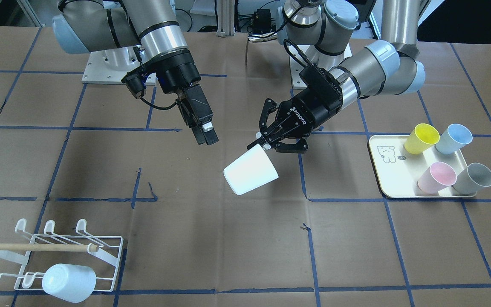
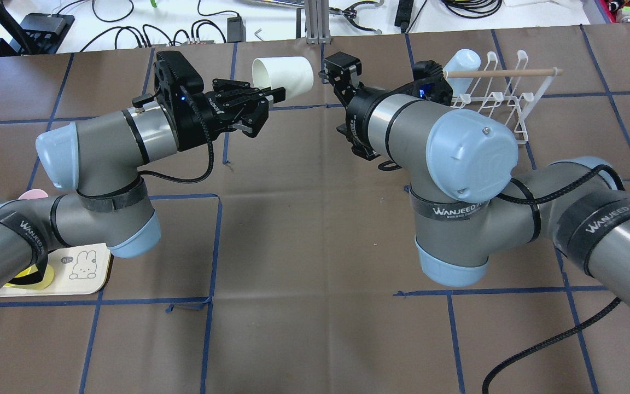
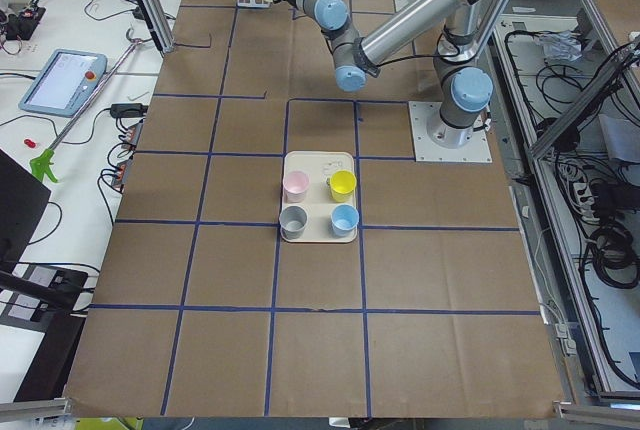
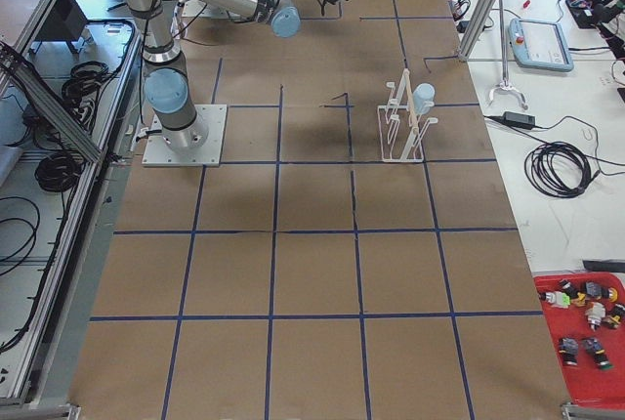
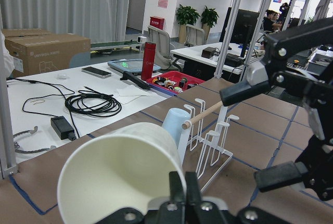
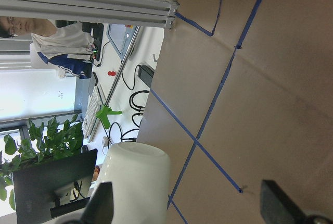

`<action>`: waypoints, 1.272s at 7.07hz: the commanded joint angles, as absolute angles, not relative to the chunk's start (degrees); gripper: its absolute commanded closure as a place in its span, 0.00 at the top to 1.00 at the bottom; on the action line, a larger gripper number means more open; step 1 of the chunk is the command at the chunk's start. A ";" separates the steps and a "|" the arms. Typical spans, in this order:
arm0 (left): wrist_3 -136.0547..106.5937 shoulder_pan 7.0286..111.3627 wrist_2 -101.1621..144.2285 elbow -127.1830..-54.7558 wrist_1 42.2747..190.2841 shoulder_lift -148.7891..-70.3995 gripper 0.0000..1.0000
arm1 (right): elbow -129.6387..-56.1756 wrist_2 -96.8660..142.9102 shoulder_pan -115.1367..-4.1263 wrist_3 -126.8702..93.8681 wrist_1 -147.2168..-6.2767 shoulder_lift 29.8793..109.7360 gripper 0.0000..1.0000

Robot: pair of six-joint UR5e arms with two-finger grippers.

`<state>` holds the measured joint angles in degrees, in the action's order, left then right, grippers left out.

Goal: Transfer IKEA cup to right arm and place on rack

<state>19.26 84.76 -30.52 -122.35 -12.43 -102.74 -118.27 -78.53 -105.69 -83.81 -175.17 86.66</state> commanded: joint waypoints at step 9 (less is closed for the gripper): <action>17.93 84.81 -30.85 -122.17 -12.57 -102.83 0.02 | -106.53 -76.11 -109.07 -95.01 -171.74 77.35 1.00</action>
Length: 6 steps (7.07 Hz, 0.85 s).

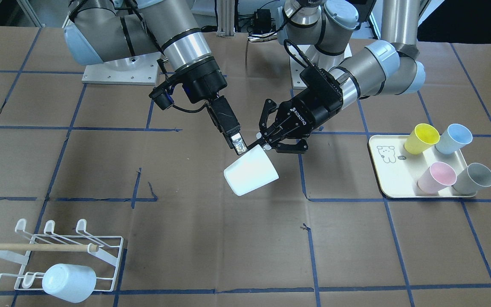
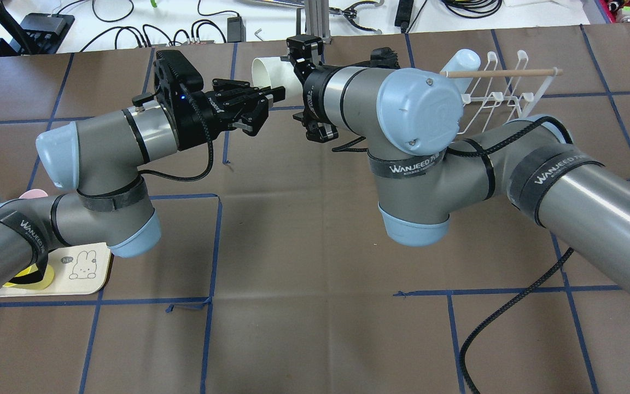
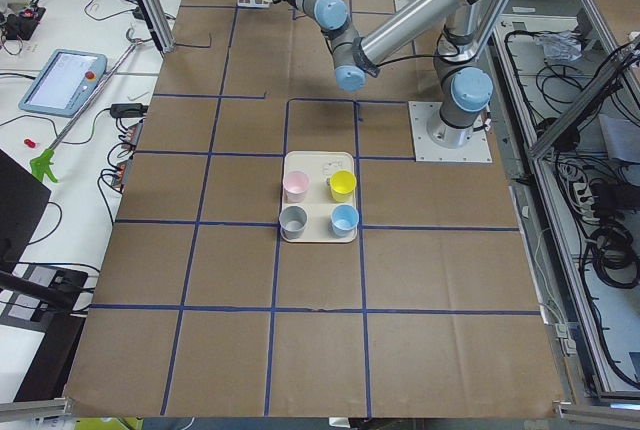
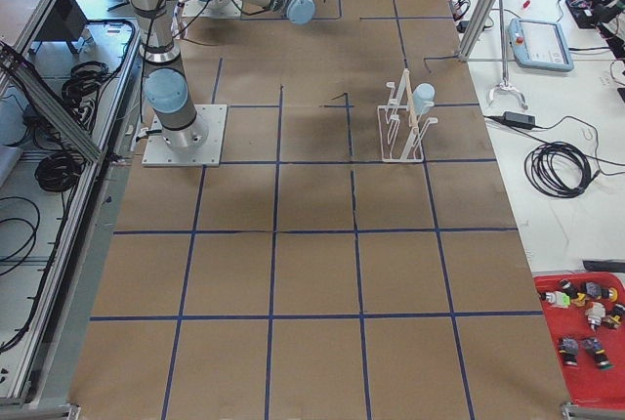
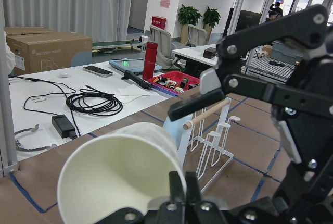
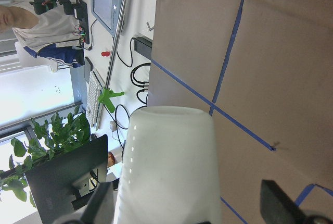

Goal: Transfer IKEA cup to right arm and place on rack

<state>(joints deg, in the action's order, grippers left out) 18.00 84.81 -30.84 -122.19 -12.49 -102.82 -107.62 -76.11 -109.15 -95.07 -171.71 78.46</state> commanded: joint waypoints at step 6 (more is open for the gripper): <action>17.67 84.81 -30.94 -122.17 -12.57 -102.83 0.03 | -103.63 -76.20 -109.16 -95.27 -171.74 73.92 0.99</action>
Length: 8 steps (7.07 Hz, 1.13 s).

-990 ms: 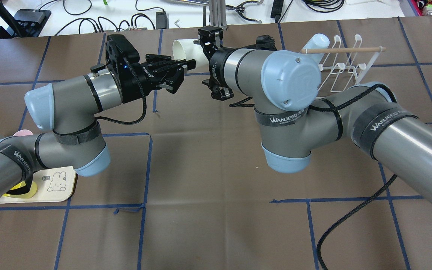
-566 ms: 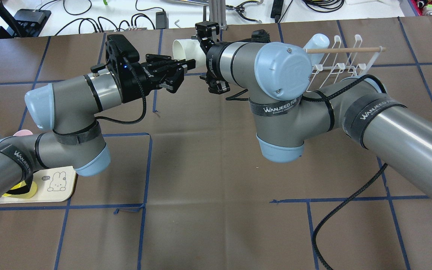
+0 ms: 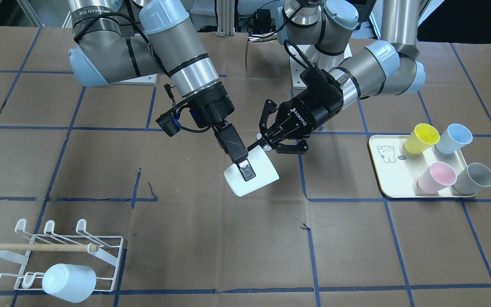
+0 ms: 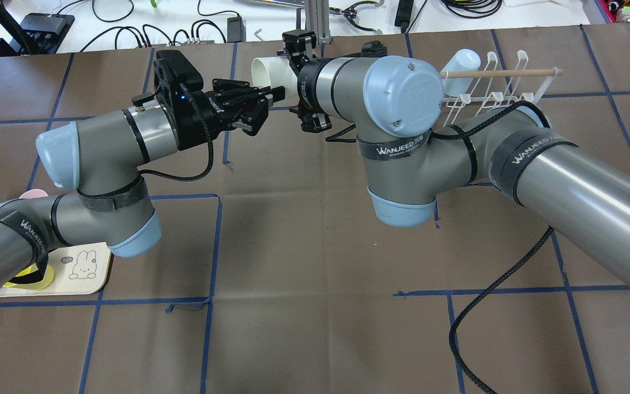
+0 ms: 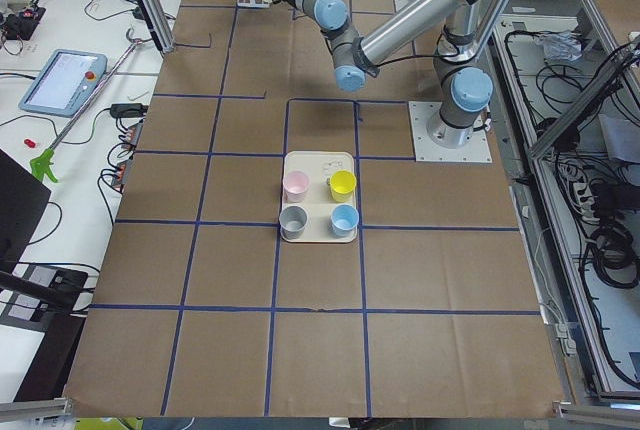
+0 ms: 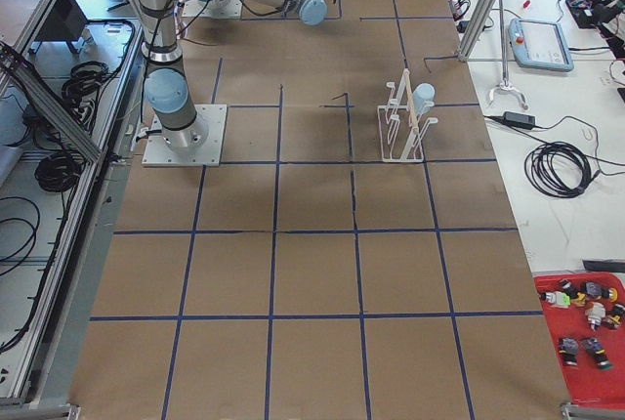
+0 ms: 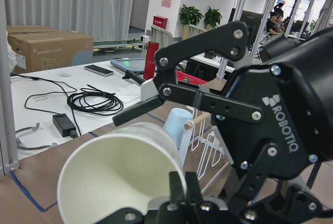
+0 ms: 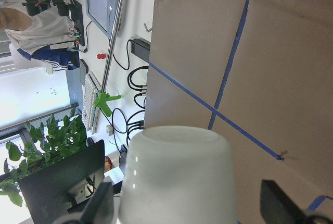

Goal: Transfer IKEA cup to right arm and place on rack

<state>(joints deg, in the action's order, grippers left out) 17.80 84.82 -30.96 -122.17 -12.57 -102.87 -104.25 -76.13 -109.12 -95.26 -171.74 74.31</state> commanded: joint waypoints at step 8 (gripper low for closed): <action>17.75 84.81 -31.02 -122.00 -12.66 -102.66 0.09 | -103.54 -75.94 -108.99 -95.19 -172.00 74.27 0.54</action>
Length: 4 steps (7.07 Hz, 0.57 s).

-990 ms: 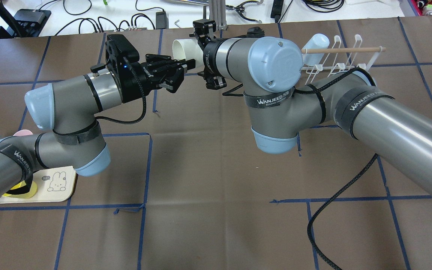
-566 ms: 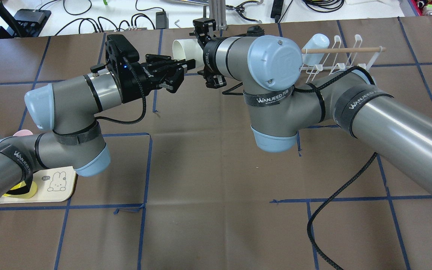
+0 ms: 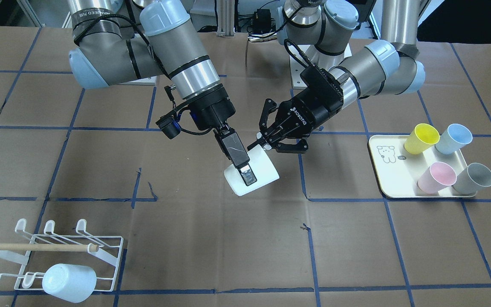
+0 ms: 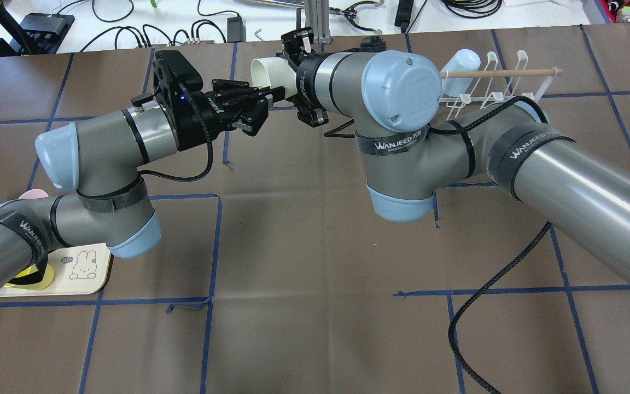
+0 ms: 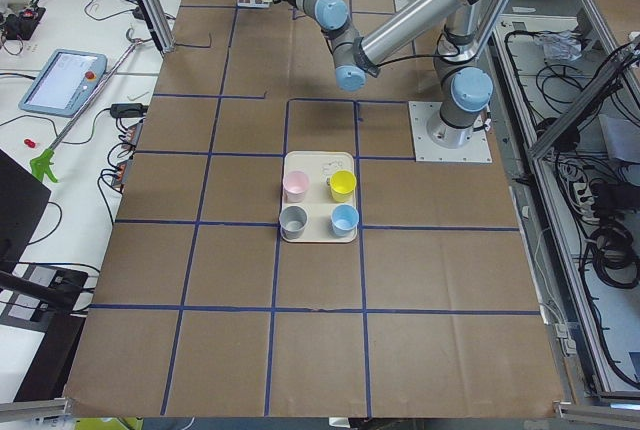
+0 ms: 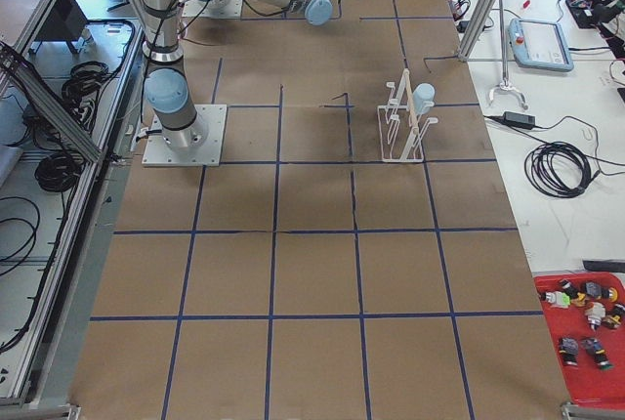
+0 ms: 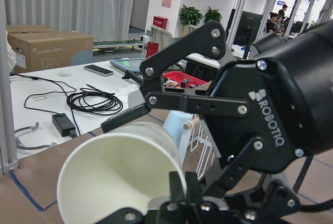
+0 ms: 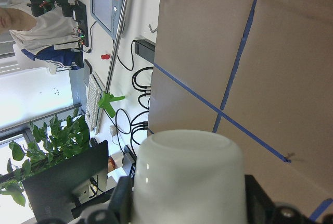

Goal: Transfer IKEA cup to right arm and place on rack

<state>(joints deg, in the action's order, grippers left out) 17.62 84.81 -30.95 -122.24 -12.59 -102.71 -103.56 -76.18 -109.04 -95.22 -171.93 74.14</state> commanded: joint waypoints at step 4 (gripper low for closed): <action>14.79 84.81 -31.55 -121.82 -13.53 -102.57 0.47 | -103.62 -76.73 -109.07 -95.10 -172.18 74.44 0.41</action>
